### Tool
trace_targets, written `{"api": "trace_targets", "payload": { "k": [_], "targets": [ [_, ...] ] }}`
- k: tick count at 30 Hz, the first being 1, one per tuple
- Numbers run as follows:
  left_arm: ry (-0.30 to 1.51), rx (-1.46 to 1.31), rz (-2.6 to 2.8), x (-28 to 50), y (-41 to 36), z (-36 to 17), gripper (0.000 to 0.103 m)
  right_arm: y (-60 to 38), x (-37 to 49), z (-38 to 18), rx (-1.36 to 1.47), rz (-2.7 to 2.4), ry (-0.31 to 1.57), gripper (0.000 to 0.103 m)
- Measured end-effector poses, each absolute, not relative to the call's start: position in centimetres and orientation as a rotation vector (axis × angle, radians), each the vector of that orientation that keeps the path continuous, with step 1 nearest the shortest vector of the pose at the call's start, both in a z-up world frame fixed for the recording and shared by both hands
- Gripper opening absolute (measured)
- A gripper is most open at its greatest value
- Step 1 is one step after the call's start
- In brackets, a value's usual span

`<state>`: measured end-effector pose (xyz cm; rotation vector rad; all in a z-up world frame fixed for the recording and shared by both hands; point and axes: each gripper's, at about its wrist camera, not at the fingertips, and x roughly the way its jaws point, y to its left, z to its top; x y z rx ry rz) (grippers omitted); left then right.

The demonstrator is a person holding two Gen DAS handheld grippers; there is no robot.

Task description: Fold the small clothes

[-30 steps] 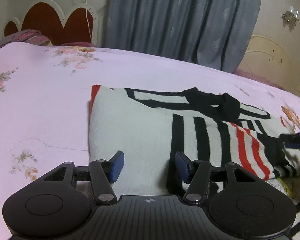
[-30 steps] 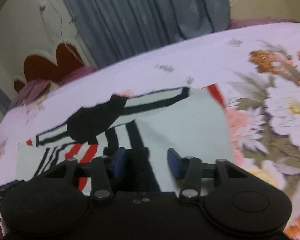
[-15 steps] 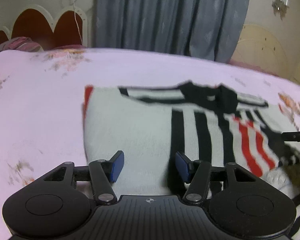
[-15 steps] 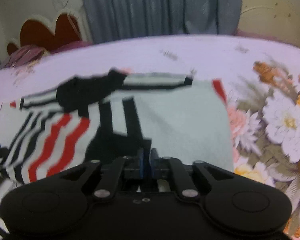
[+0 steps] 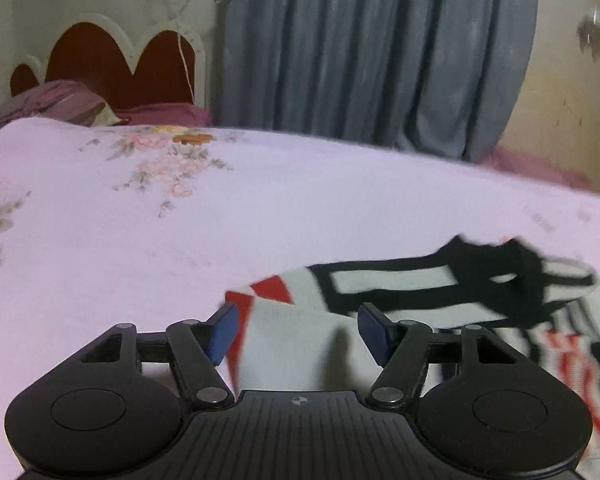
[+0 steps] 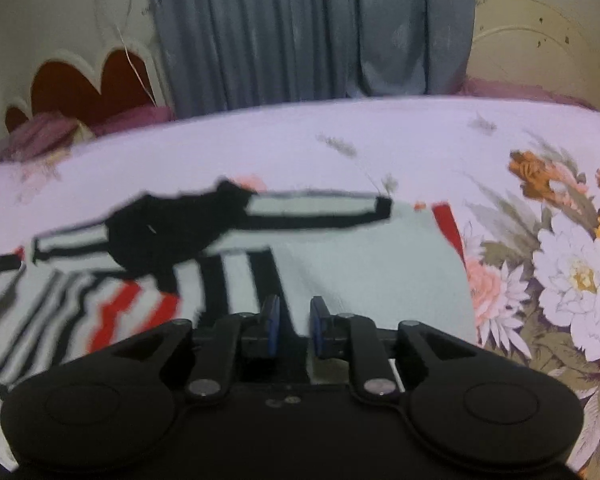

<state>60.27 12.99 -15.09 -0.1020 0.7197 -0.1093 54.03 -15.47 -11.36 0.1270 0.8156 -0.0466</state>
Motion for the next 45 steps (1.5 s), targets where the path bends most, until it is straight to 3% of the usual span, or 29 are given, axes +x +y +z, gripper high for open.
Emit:
{"api": "trace_targets", "payload": {
  "k": [6, 8, 11, 16, 19, 21, 26, 30, 38, 42, 45],
  "targets": [
    [0.707, -0.085, -0.212, 57.6, 6.0, -15.3, 0.064, -9.6, 56.2, -11.0, 0.122, 0.105, 0.83, 0.031],
    [0.726, -0.071, -0.23, 58.1, 4.6, -16.0, 0.064, -7.3, 56.9, -11.5, 0.095, 0.16, 0.84, 0.028],
    [0.789, 0.011, -0.216, 58.1, 4.6, -17.7, 0.064, -5.5, 57.6, -13.2, 0.021, 0.166, 0.917, 0.015],
    [0.76, 0.01, -0.199, 55.6, 8.0, -17.5, 0.064, -8.4, 56.4, -12.7, -0.021, 0.056, 0.903, 0.014],
    [0.761, 0.017, -0.171, 55.6, 7.3, -17.1, 0.064, -8.6, 56.4, -12.5, -0.009, 0.066, 0.915, 0.017],
    [0.743, 0.008, -0.171, 55.0, 6.8, -16.4, 0.064, -7.9, 55.9, -11.4, -0.023, 0.073, 0.888, 0.027],
    [0.741, 0.003, -0.153, 52.1, 6.4, -15.9, 0.064, -7.6, 53.0, -9.8, -0.034, 0.096, 0.847, 0.028],
    [0.772, 0.016, -0.159, 50.8, 6.9, -18.0, 0.064, -8.9, 52.6, -12.6, -0.069, 0.05, 0.937, 0.031],
    [0.694, 0.002, -0.096, 58.9, 11.2, -14.8, 0.064, -9.5, 56.7, -10.1, -0.052, 0.052, 0.828, 0.024],
    [0.845, -0.041, -0.111, 64.7, 13.0, -17.9, 0.068, -9.3, 61.5, -12.8, -0.001, 0.075, 0.957, 0.027],
    [0.813, -0.025, -0.115, 64.0, 13.2, -17.1, 0.068, -7.9, 61.8, -13.4, -0.1, 0.071, 0.966, 0.028]
  ]
}}
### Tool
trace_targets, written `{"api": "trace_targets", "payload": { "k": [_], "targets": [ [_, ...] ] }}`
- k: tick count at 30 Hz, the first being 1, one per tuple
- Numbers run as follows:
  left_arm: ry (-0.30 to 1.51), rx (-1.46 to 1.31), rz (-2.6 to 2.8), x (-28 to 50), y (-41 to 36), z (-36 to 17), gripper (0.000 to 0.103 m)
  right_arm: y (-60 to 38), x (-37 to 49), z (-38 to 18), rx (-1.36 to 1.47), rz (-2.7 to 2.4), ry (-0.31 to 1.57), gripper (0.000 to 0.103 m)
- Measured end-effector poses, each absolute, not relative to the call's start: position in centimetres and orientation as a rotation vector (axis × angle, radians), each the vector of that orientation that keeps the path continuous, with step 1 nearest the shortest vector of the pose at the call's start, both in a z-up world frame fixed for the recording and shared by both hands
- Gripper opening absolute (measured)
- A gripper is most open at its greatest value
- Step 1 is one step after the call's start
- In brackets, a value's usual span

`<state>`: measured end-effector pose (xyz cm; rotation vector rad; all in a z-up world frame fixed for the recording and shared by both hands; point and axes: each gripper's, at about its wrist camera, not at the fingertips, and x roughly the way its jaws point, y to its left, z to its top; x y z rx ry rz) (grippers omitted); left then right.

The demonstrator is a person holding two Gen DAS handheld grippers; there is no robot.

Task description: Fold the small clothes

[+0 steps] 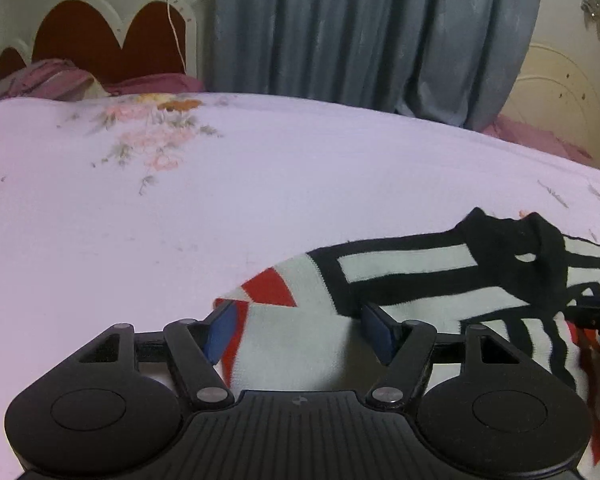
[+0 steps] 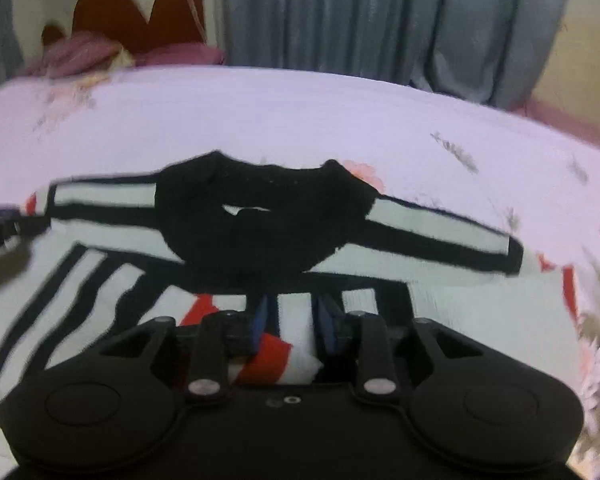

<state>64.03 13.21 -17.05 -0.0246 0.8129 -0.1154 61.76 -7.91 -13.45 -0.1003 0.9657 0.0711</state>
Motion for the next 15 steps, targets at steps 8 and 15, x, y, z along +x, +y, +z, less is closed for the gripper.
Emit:
{"api": "trace_targets", "payload": {
  "k": [8, 15],
  "targets": [
    [0.765, -0.1, -0.175, 54.2, 11.1, -17.0, 0.068, -5.3, 56.6, -11.3, -0.103, 0.168, 0.871, 0.031],
    [0.713, -0.024, -0.104, 49.1, 10.4, -16.2, 0.068, -5.4, 54.2, -10.5, -0.078, 0.139, 0.877, 0.031]
  ]
}}
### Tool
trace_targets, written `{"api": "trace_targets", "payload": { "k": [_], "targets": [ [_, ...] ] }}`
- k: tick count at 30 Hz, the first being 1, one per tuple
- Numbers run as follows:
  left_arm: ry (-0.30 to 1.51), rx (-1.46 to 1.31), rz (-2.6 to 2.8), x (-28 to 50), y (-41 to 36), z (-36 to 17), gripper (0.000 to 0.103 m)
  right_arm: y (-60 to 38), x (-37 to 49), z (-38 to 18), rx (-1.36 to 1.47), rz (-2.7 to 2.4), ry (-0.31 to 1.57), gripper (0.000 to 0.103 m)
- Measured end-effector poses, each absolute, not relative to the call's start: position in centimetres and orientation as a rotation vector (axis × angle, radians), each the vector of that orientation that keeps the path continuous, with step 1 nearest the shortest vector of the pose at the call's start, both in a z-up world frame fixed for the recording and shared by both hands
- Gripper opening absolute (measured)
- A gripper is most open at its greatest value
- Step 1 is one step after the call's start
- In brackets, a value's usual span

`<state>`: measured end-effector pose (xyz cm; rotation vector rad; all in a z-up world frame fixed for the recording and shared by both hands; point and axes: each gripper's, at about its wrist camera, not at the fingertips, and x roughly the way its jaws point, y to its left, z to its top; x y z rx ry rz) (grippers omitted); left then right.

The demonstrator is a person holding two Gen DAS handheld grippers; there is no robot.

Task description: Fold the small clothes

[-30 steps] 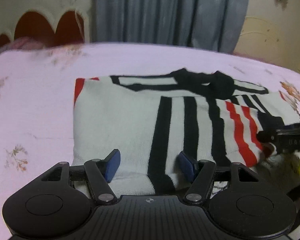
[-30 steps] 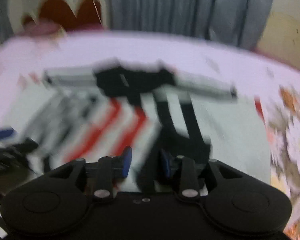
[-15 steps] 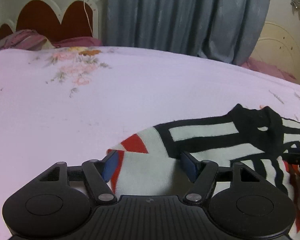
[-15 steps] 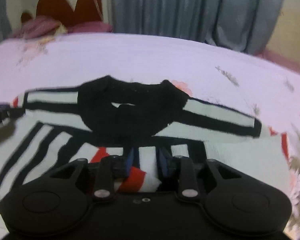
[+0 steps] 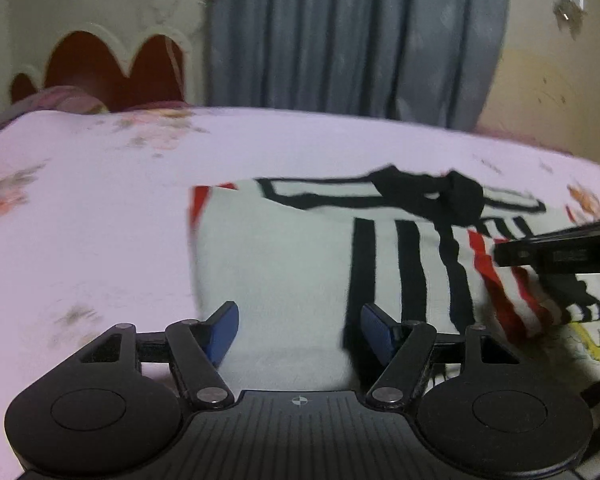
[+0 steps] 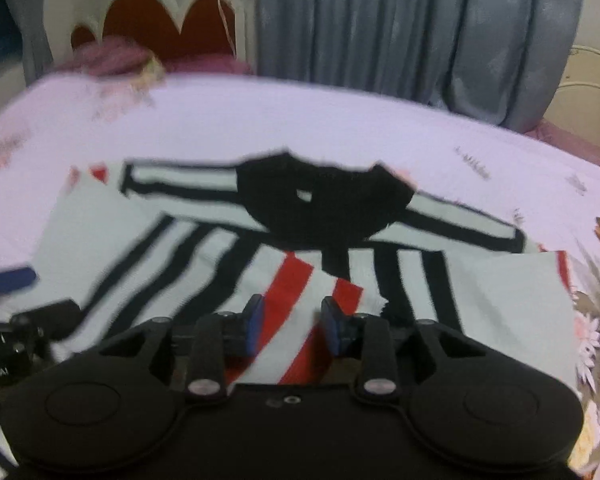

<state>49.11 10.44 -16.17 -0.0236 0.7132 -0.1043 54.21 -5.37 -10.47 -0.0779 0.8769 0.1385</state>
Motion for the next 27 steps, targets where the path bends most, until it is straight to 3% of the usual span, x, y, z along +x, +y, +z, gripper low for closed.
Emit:
{"api": "trace_targets", "payload": {
  "k": [4, 11, 14, 17, 27],
  "targets": [
    [0.803, -0.046, -0.088, 47.5, 11.5, -17.9, 0.068, -6.5, 50.8, -11.0, -0.11, 0.083, 0.904, 0.031],
    [0.796, -0.024, -0.087, 47.4, 11.8, -17.3, 0.068, -7.4, 51.2, -11.4, -0.091, 0.044, 0.944, 0.029],
    [0.766, -0.027, -0.077, 46.5, 11.8, -16.2, 0.068, -8.2, 50.1, -10.1, -0.072, 0.024, 0.868, 0.031],
    [0.816, -0.031, -0.063, 46.8, 11.6, -17.5, 0.069, -9.1, 51.0, -11.7, -0.088, -0.003, 0.959, 0.031],
    [0.825, 0.006, -0.021, 45.9, 11.0, -17.5, 0.069, -10.8, 49.1, -10.1, -0.032, 0.032, 0.894, 0.037]
  ]
}}
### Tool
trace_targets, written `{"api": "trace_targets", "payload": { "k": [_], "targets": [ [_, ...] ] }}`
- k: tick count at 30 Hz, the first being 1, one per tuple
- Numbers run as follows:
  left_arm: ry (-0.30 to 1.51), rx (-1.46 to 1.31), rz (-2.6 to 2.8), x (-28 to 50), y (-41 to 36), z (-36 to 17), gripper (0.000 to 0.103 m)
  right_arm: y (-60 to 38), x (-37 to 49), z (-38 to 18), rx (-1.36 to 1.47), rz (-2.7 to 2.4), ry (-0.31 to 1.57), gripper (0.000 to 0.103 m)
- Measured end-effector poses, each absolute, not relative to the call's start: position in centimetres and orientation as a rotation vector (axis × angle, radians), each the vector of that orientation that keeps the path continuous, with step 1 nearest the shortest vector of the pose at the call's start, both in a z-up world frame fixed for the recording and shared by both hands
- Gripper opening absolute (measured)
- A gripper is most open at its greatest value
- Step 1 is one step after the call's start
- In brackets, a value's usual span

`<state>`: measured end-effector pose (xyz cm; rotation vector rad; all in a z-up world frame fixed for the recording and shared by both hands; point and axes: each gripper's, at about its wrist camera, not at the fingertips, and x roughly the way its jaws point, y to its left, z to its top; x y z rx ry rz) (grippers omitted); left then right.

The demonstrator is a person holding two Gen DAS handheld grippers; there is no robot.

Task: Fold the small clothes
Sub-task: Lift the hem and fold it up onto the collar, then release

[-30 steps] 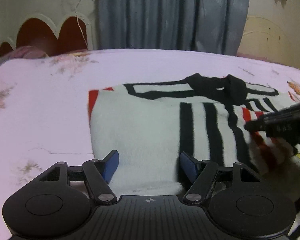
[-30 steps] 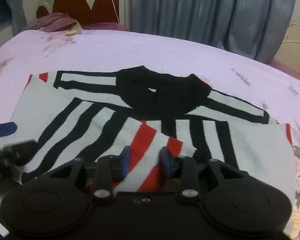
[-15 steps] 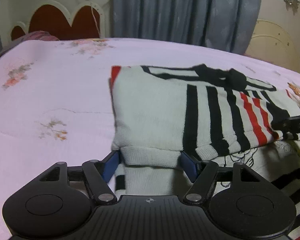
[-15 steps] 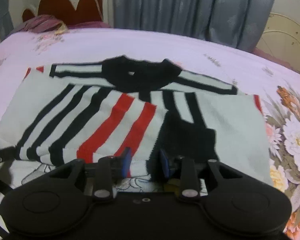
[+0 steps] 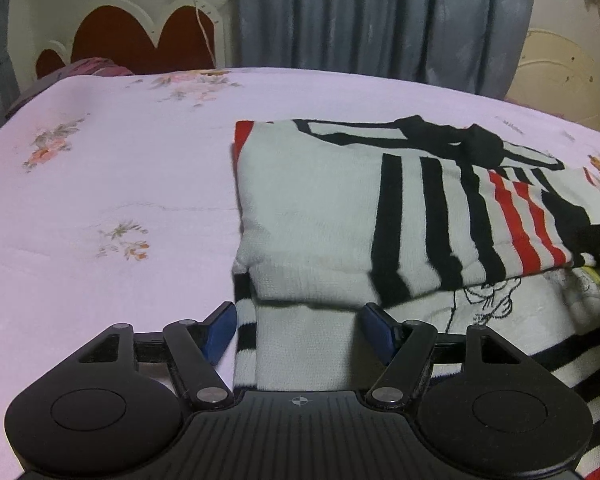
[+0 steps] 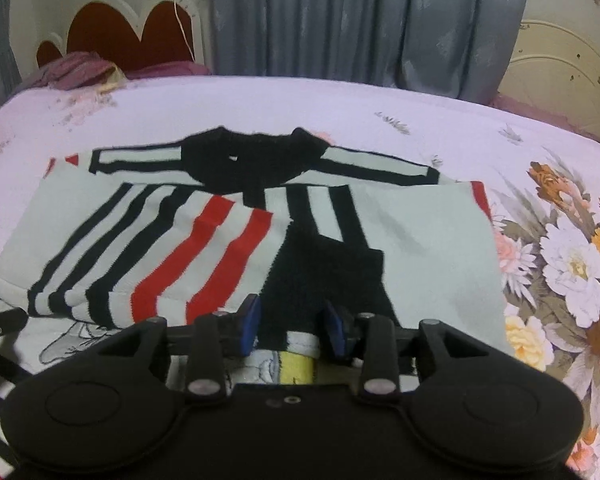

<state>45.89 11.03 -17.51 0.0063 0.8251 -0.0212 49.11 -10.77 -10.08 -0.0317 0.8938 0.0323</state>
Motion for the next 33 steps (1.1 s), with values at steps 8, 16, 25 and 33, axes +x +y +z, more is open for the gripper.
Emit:
{"api": "trace_targets", "payload": {
  "k": [8, 16, 25, 33],
  "targets": [
    [0.823, 0.036, 0.012, 43.2, 10.1, -16.3, 0.072, -14.7, 45.1, -7.3, 0.027, 0.028, 0.822, 0.045],
    [0.808, 0.073, 0.039, 37.9, 9.3, -15.3, 0.082, -20.1, 39.1, -5.8, 0.068, -0.005, 0.804, 0.046],
    [0.813, 0.01, -0.009, 30.0, 10.5, -14.8, 0.078, -23.4, 31.0, -7.5, 0.16, 0.009, 0.859, 0.048],
    [0.89, -0.124, -0.019, 25.5, 12.8, -16.4, 0.065, -25.4, 25.4, -9.9, 0.305, 0.039, 0.93, 0.047]
  ]
}}
